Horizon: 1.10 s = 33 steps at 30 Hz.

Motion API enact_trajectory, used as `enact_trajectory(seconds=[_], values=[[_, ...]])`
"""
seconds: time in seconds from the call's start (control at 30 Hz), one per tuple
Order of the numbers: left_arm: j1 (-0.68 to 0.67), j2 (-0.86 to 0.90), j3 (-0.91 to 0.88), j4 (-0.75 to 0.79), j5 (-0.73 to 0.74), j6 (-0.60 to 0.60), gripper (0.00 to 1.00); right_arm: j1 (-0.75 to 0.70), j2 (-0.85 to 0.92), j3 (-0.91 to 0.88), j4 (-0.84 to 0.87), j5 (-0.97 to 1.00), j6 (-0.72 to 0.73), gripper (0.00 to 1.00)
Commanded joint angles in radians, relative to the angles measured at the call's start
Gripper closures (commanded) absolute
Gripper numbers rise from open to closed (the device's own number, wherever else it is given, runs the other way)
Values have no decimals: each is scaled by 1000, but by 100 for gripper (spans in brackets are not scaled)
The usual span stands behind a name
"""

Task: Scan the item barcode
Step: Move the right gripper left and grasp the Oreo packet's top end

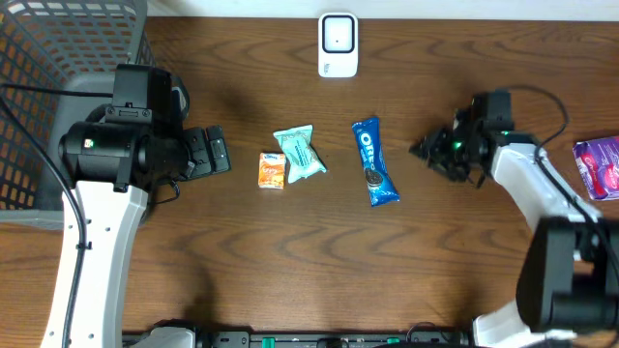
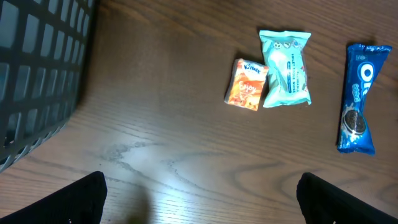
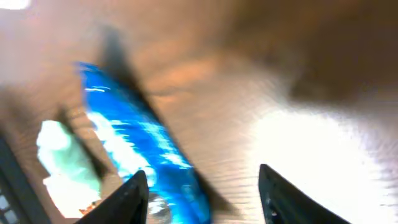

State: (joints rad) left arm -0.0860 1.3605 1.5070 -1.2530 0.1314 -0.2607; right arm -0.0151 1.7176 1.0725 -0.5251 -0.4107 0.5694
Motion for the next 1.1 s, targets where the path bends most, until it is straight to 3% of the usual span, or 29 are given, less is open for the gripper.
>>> enact_trajectory(seconds=[0.0, 0.1, 0.17, 0.3, 0.6, 0.73, 0.83, 0.9, 1.07], values=[[3, -2, 20, -3, -6, 13, 2, 45, -81, 32, 12, 80, -62, 46], [3, -2, 20, -3, -6, 13, 2, 87, -87, 32, 39, 80, -62, 48], [3, -2, 20, -3, -6, 13, 2, 128, -77, 32, 52, 101, -66, 56], [3, -2, 20, -3, -6, 13, 2, 210, -45, 32, 68, 191, -70, 99], [3, -2, 20, -3, -6, 13, 2, 324, 78, 32, 134, 242, -88, 98], [3, -2, 20, -3, -6, 13, 2, 344, 147, 32, 127, 335, -137, 92], [3, -2, 20, -3, -6, 13, 2, 343, 192, 32, 106, 416, -140, 93], [3, -2, 20, -3, -6, 13, 2, 335, 204, 32, 91, 470, -139, 99], [3, -2, 20, -3, -6, 13, 2, 322, 174, 58, 45, 517, -122, 99]])
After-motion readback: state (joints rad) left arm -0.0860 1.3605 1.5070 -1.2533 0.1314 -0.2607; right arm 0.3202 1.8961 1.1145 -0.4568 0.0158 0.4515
